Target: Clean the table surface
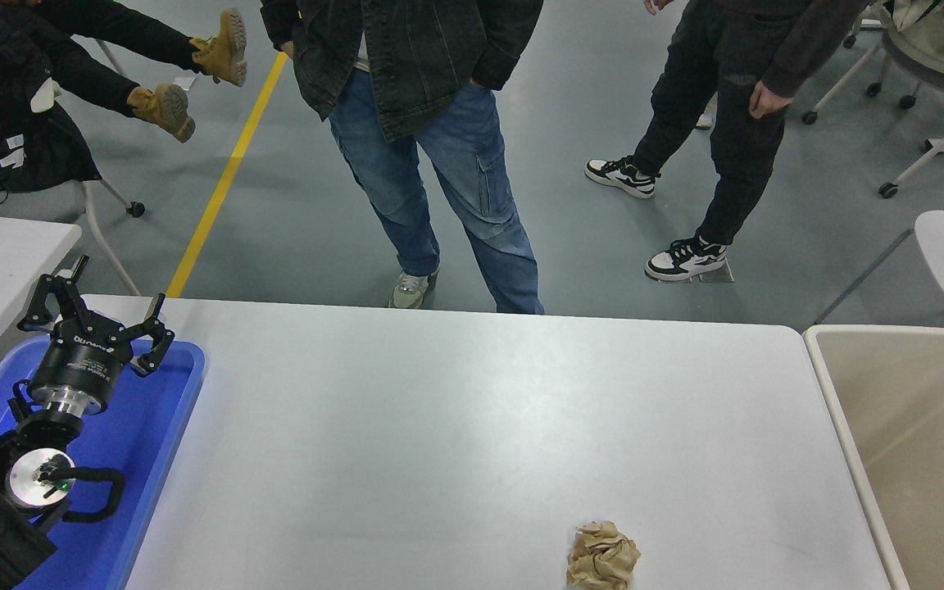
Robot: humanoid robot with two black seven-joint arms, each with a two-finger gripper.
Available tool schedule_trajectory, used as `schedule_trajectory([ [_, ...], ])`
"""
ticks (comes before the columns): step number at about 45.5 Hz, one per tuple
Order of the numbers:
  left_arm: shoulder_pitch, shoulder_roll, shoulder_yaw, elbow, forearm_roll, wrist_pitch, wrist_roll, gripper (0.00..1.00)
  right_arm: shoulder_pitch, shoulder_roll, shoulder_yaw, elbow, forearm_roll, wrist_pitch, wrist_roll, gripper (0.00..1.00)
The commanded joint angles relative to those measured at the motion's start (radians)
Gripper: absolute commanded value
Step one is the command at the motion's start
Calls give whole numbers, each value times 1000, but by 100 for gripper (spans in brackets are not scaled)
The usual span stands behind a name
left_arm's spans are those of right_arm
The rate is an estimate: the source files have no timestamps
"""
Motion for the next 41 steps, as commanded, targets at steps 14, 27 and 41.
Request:
schedule_trajectory([
  [14,0,0,0,0,0,0,0,100,283,-261,214,404,292,-2,-2,98],
  [27,0,0,0,0,0,0,0,100,304,-379,420,648,292,-8,0,98],
  [41,0,0,0,0,0,0,0,100,292,-415,599,821,291,4,7,98],
])
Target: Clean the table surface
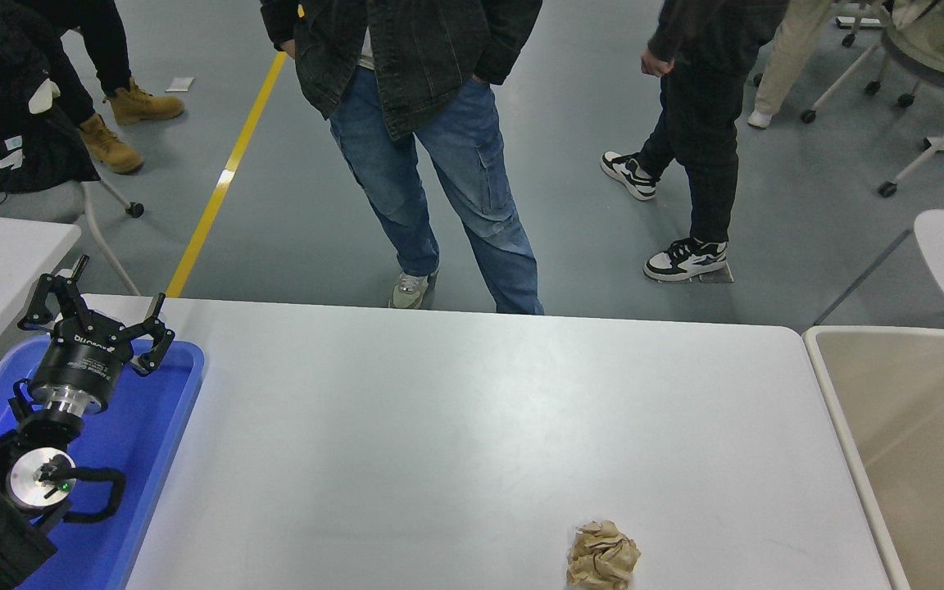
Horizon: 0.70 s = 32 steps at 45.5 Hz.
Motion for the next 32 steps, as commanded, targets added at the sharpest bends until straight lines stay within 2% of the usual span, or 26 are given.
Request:
schedule_trajectory([
  [1,0,0,0,0,0,0,0,100,-1,-41,140,159,4,7,8,98],
  [11,0,0,0,0,0,0,0,100,-56,-22,193,274,-11,7,39,98],
  [32,0,0,0,0,0,0,0,100,-312,215,380,272,-238,2,177,98],
])
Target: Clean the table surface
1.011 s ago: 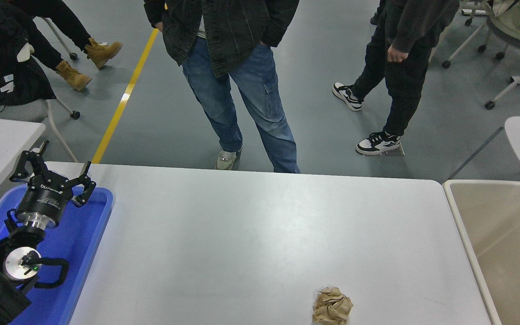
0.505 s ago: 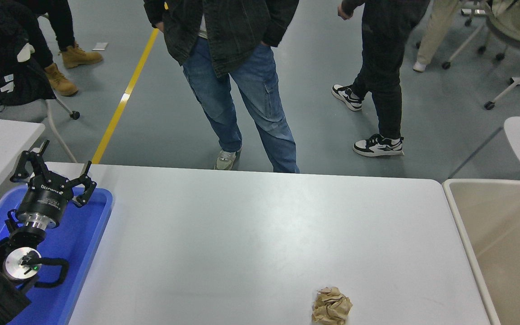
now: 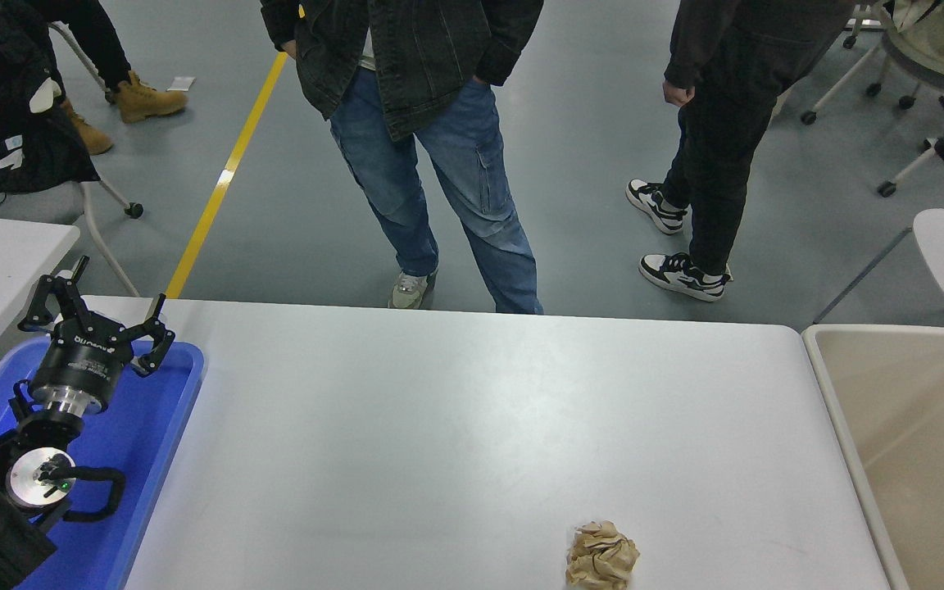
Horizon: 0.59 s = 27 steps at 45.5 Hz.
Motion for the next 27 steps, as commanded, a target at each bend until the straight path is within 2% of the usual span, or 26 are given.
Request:
schedule_trajectory([
  [1,0,0,0,0,0,0,0,100,-150,131,91,8,-114,-5,63,98],
  [16,0,0,0,0,0,0,0,100,-304,241,100,1,-220,-16,93,98],
  [27,0,0,0,0,0,0,0,100,-367,287,100,1,-279,-71,93,98],
])
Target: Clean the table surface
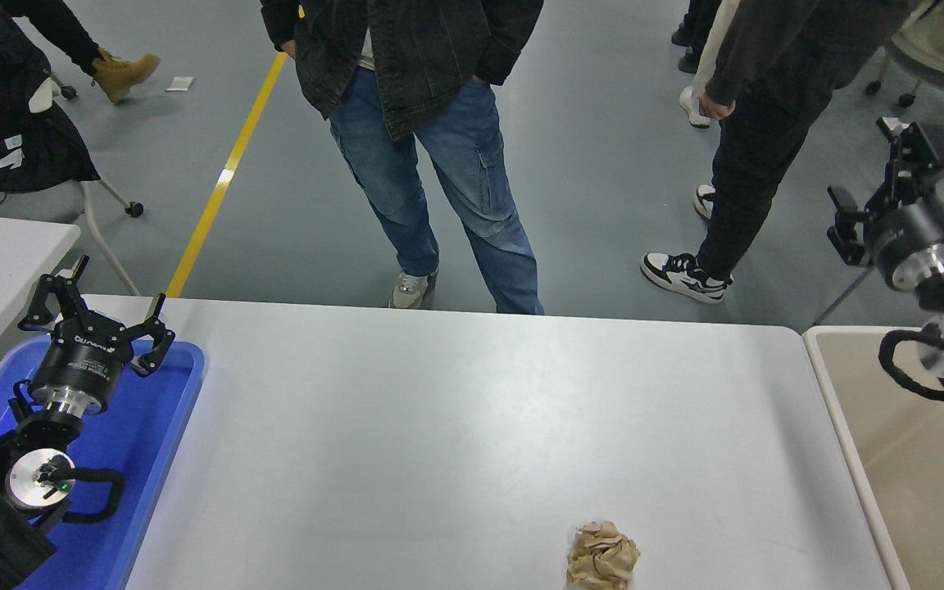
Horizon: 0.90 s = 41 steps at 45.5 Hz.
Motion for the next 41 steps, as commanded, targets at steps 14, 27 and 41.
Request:
schedule_trajectory([
  [14,0,0,0,0,0,0,0,100,-72,57,7,1,-54,-49,7,98],
  [27,0,0,0,0,0,0,0,100,-69,46,4,-1,-46,-49,7,98],
  [41,0,0,0,0,0,0,0,100,8,-96,-134,-5,83,-37,4,98],
])
